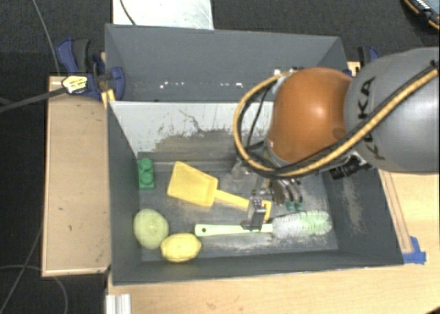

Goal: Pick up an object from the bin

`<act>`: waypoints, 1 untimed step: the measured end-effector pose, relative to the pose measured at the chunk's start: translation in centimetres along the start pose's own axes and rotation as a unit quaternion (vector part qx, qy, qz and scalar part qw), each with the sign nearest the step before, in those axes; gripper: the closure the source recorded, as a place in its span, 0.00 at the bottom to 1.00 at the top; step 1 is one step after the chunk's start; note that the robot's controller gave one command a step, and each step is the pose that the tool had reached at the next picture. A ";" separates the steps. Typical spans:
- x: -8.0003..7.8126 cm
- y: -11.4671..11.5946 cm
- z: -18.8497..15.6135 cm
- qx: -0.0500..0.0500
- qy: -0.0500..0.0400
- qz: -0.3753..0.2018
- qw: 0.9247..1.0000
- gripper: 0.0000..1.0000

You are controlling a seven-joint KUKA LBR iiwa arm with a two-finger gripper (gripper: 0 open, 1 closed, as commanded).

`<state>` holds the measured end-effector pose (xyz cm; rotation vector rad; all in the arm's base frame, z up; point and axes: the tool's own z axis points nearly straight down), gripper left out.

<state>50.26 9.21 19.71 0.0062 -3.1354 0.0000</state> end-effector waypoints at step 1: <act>-0.2 -0.1 -0.5 -0.001 -0.004 0.003 1.000 0.00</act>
Offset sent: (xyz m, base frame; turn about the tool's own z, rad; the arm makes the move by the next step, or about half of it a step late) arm 0.0415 -0.0311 -0.1271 -0.0639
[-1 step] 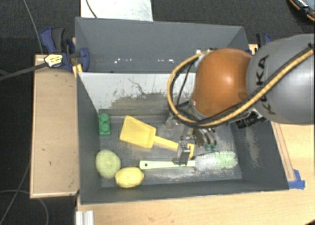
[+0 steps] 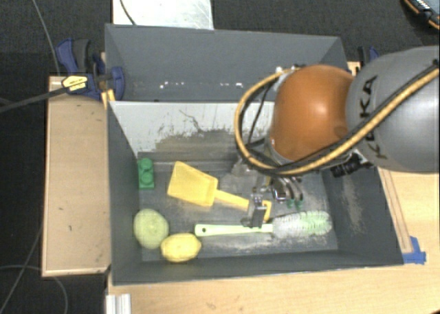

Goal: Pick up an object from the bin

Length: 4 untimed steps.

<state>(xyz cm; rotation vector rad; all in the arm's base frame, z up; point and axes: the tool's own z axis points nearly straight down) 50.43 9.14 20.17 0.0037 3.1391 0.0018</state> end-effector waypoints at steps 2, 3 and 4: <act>-3.9 -3.7 13.1 -0.002 -0.003 0.069 0.998 0.00; -4.1 -3.1 13.1 -0.001 -0.001 -0.032 0.999 0.00; -4.0 -3.7 13.1 -0.002 -0.003 0.065 0.998 0.00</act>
Offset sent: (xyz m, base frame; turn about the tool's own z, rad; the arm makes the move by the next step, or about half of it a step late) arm 0.0395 -0.0368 -0.1317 0.1383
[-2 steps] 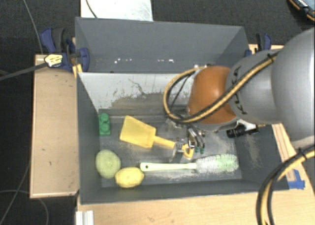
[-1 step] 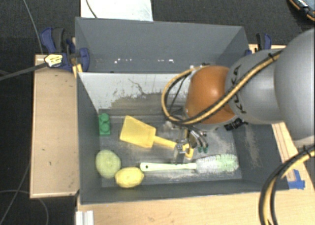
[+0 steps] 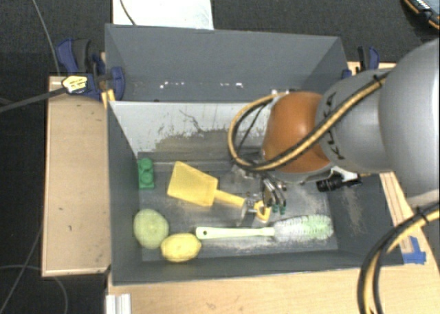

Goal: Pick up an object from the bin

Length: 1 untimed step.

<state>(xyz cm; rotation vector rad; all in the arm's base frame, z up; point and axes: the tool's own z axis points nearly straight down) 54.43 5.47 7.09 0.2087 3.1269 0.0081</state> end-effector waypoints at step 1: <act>-0.1 0.6 0.0 0.000 -0.001 -0.090 0.996 1.00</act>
Offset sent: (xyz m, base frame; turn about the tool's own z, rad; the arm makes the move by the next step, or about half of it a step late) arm 0.0000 0.0000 0.0000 0.0000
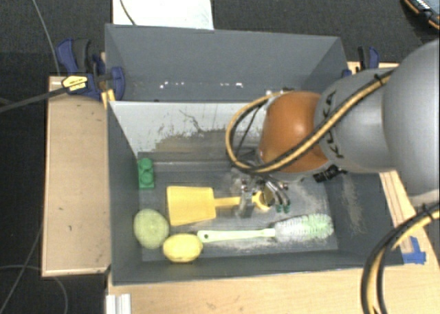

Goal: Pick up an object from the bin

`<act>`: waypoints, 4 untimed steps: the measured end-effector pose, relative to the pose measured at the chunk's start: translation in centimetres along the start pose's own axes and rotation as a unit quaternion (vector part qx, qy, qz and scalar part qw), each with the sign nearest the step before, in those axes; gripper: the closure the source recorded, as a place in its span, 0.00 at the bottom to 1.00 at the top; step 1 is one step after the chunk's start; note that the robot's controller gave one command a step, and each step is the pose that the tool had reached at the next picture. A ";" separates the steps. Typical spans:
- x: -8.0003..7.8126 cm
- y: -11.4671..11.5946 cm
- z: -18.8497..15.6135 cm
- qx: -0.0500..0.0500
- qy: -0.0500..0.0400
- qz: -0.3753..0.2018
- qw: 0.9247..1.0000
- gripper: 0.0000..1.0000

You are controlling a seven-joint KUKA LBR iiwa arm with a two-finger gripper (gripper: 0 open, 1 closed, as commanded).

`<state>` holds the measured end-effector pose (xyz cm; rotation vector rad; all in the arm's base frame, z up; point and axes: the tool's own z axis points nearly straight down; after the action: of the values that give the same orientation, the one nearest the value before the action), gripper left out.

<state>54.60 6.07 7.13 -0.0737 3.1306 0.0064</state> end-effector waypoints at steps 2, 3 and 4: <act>0.1 0.0 -1.0 0.000 0.000 0.001 1.000 1.00; 0.0 0.0 -2.5 0.000 -0.002 0.002 1.000 1.00; 0.0 0.0 -4.4 -0.001 -0.002 0.002 1.000 1.00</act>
Offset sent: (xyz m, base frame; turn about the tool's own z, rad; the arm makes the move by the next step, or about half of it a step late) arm -0.0002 -0.0002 0.0247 0.0004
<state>54.58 6.07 11.58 -0.0660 3.1267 0.0082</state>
